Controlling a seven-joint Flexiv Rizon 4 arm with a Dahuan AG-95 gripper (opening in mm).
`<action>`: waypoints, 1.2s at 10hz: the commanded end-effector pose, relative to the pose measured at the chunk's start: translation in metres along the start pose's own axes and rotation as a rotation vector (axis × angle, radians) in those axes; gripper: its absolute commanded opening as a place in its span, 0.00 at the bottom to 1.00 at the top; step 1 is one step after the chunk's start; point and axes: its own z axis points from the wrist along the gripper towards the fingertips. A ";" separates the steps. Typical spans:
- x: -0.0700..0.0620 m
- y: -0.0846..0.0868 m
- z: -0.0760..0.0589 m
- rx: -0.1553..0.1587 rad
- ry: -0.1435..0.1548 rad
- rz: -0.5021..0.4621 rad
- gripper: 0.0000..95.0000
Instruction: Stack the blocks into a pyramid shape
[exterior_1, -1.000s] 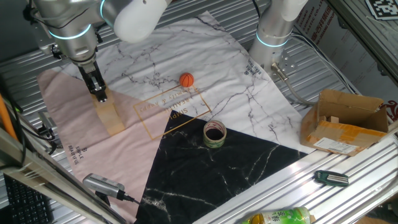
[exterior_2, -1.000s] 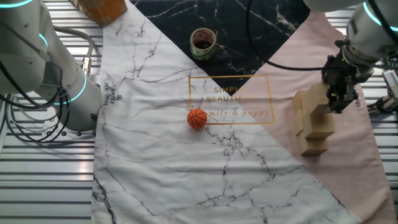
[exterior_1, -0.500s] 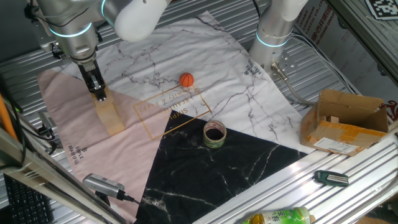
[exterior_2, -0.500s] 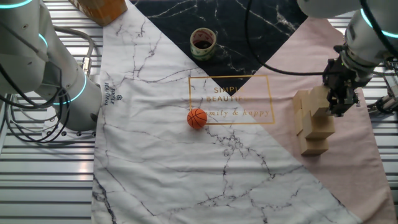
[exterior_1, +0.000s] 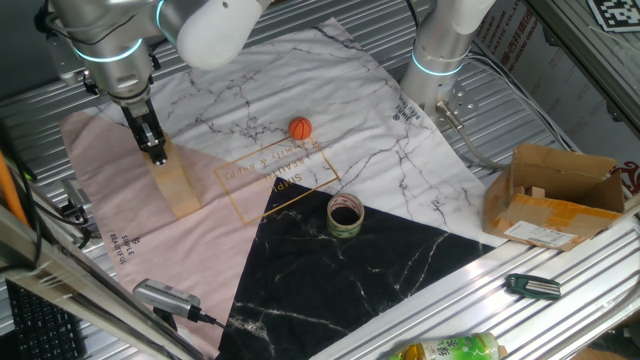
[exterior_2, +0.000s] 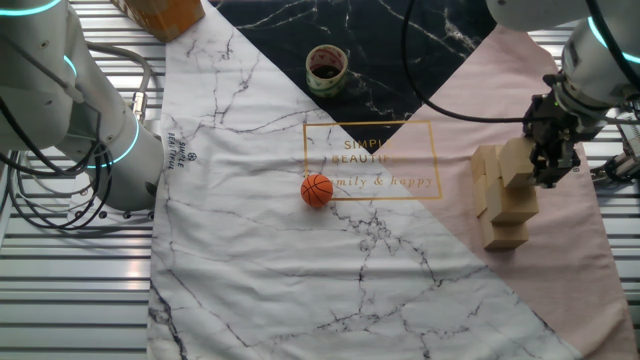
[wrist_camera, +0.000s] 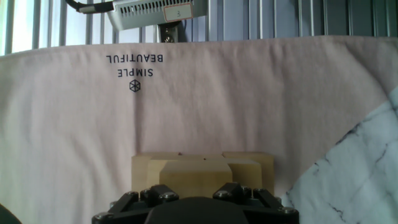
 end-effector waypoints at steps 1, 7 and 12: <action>0.000 0.000 0.000 -0.002 0.003 0.001 0.00; 0.001 -0.001 0.001 -0.007 0.007 0.000 0.00; 0.003 -0.003 0.003 -0.012 0.001 -0.003 0.00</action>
